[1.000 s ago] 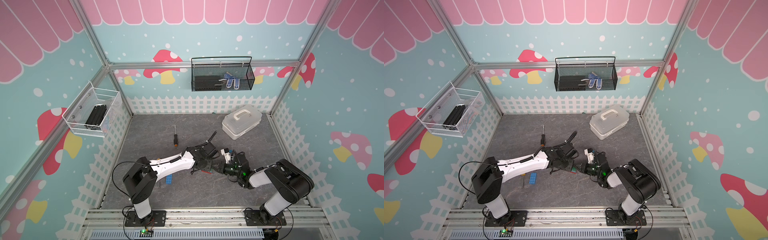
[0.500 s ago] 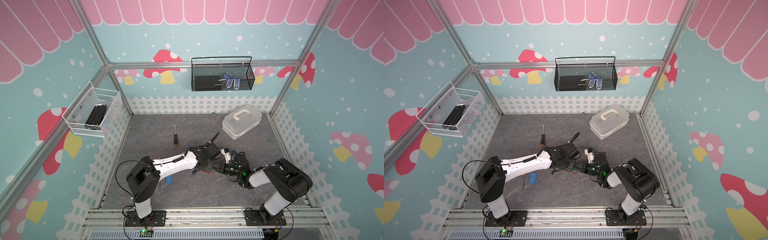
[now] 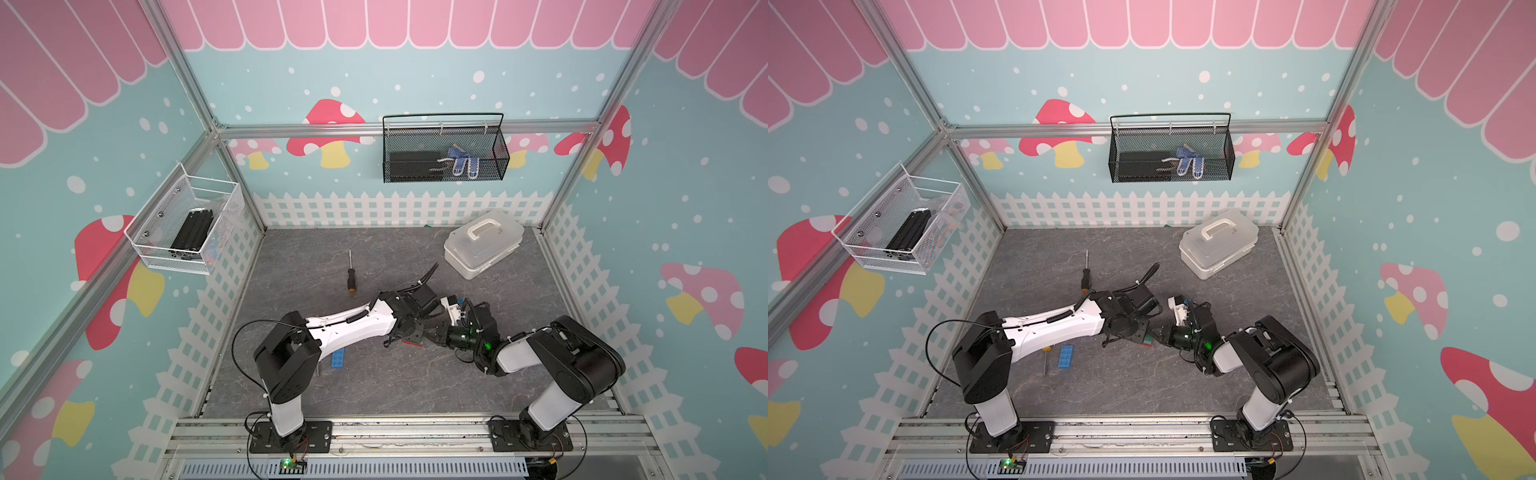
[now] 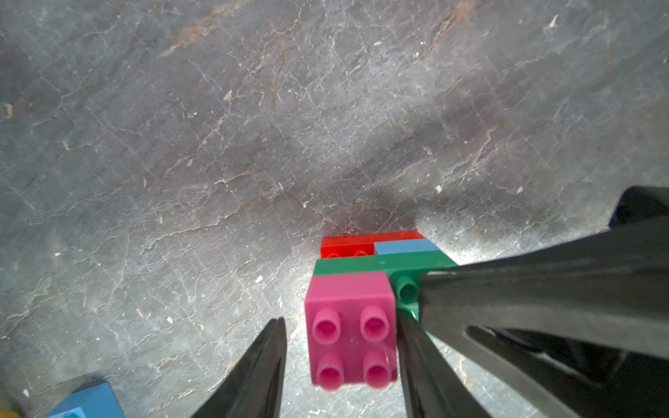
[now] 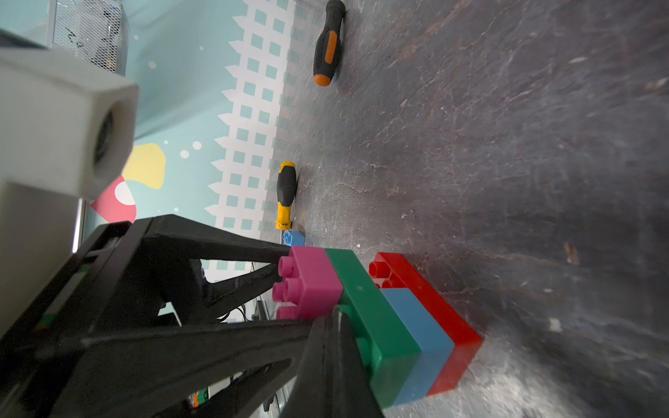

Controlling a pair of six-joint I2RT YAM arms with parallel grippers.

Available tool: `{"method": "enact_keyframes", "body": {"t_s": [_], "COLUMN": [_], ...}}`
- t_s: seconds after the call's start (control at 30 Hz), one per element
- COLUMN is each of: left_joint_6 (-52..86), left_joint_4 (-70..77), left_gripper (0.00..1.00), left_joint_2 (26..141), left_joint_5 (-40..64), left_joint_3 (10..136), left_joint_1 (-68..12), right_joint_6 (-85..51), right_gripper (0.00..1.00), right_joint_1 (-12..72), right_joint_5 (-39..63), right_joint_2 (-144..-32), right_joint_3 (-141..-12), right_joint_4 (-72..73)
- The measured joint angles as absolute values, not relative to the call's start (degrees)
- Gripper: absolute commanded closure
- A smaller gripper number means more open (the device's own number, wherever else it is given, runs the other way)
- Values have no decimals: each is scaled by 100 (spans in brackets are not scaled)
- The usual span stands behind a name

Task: Assemble the number 5 with lego
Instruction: Assemble the lego brick with the lego brick.

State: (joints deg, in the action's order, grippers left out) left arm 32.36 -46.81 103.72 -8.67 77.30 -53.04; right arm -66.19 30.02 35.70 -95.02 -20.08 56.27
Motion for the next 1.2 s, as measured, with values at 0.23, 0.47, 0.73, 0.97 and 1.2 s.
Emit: {"method": "enact_keyframes", "body": {"t_s": [0.23, 0.47, 0.73, 0.97, 1.2], "left_joint_6": [3188, 3122, 3103, 3081, 3057], "left_joint_4": [-4744, -4777, -4792, -4853, -4906], "left_gripper": [40, 37, 35, 35, 35], "left_joint_2": [10344, 10097, 9675, 9240, 8849], "left_joint_5": [-521, -379, -392, -432, -454], "left_joint_3": [7811, 8099, 8097, 7787, 7443], "left_joint_1": [-5304, -5242, -5013, -4764, -4488], "right_joint_6": [-6571, -6490, -6278, -6160, -6080], "right_gripper": [100, 94, 86, 85, 80], "right_joint_1": [3039, 3046, 3046, 3048, 3048], "right_joint_5": [3483, 3354, 3236, 3251, 3262], "right_joint_2": [-9323, -8927, -8451, -8425, -8368], "right_joint_3": [-2154, -2298, -2499, -2751, -2950], "right_joint_4": [5164, 4351, 3253, 2724, 2303]}}
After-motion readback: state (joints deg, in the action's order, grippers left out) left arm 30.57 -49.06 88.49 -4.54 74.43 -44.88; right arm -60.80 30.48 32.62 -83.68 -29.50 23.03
